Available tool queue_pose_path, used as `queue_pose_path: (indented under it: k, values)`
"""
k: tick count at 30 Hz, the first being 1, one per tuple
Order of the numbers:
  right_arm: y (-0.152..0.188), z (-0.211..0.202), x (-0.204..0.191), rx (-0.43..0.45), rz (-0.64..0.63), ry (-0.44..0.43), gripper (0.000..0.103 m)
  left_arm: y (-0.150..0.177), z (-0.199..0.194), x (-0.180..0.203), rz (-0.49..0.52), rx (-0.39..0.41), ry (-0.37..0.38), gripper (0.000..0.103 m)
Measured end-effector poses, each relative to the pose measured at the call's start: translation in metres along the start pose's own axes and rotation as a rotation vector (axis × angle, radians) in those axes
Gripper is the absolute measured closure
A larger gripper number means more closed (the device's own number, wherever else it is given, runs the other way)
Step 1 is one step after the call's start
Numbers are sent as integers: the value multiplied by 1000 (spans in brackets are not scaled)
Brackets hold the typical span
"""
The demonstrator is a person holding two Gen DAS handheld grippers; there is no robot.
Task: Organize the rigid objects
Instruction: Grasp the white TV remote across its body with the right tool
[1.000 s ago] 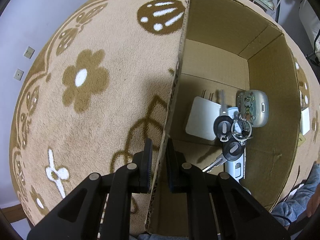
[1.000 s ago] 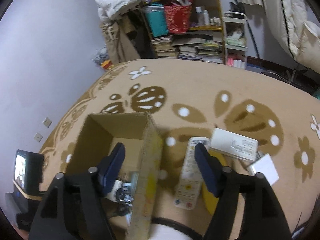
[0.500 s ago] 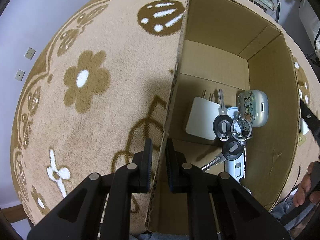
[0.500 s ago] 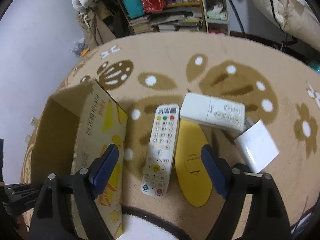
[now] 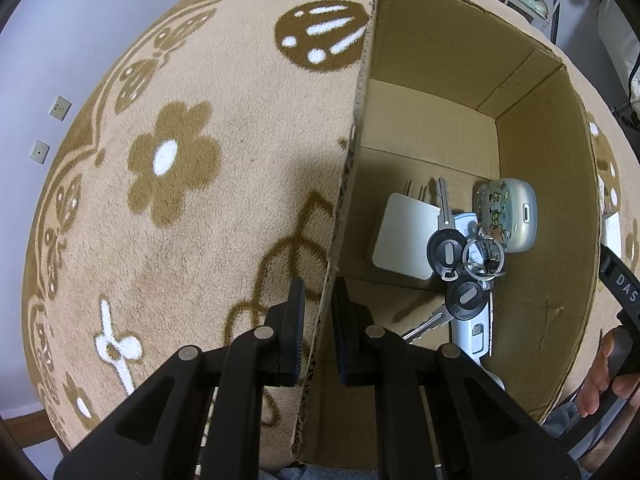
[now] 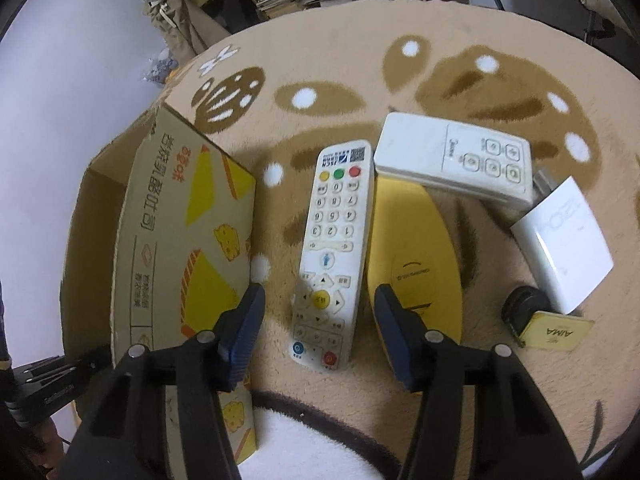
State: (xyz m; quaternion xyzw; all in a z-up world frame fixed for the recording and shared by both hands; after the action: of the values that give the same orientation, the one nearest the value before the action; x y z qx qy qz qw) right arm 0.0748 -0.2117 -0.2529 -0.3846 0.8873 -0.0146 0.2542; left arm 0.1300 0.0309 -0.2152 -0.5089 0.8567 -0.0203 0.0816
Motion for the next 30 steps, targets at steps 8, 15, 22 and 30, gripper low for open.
queue_pose_path:
  k: [8, 15, 22, 30]
  values:
    - [7, 19, 5, -63, 52, -27, 54, 0, 0, 1, 0, 1, 0, 90]
    - [2, 27, 6, -33, 87, -42, 54, 0, 0, 1, 1, 0, -1, 89]
    - [-4, 32, 1, 35, 60, -22, 54, 0, -1, 1, 1, 1, 0, 89]
    - [-6, 30, -4, 81, 4, 49, 61, 1, -2, 0, 5, 0, -4, 89]
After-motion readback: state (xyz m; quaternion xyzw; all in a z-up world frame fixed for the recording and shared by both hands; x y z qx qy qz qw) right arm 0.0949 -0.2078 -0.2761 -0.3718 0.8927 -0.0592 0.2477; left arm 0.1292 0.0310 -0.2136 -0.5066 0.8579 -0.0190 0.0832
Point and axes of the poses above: each gripper's, at about its wrist camera, not at the fingertips, and z roughly the way its jaws point, x to its right, y to its underside, the point moved 7 cm from there along z, roughly the way its jaws point, and after that the axes turned 14 degrees about z, right-handed, at the moved point
